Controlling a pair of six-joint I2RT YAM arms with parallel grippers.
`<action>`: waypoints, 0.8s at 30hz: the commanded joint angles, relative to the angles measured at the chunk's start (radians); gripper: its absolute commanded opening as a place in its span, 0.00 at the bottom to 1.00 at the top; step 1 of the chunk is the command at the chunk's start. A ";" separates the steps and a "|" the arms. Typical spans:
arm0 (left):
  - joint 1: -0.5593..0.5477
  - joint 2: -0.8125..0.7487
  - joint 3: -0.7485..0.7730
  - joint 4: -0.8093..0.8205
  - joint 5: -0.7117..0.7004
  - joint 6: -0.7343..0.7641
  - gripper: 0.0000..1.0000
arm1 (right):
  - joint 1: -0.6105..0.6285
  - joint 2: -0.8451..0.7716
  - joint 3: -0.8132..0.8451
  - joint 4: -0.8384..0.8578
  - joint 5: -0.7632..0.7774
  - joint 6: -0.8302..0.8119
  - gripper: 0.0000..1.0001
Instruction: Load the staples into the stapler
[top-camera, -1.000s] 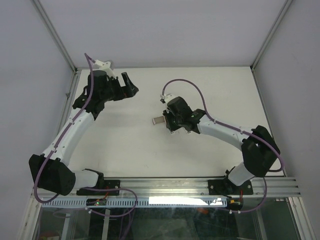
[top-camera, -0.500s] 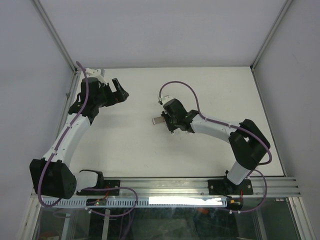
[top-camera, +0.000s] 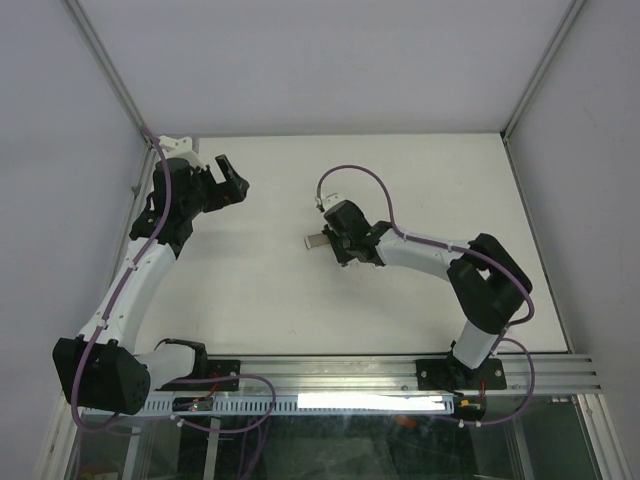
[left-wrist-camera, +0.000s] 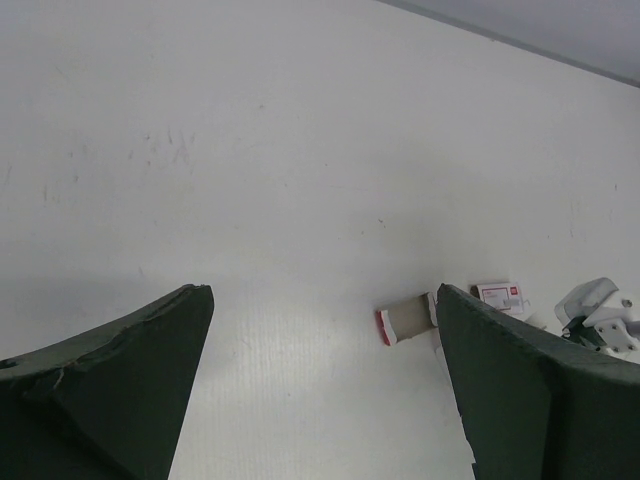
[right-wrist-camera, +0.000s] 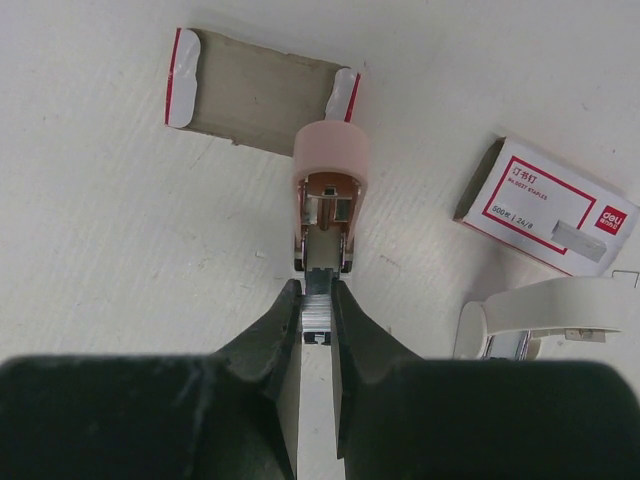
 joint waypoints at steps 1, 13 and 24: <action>0.001 -0.025 -0.002 0.049 -0.011 0.022 0.99 | 0.000 0.002 0.013 0.047 0.031 -0.003 0.14; 0.002 -0.024 -0.002 0.050 -0.006 0.023 0.99 | 0.000 0.018 0.012 0.047 0.040 -0.002 0.13; 0.002 -0.025 0.000 0.050 -0.005 0.028 0.99 | 0.000 0.034 0.019 0.043 0.033 0.014 0.13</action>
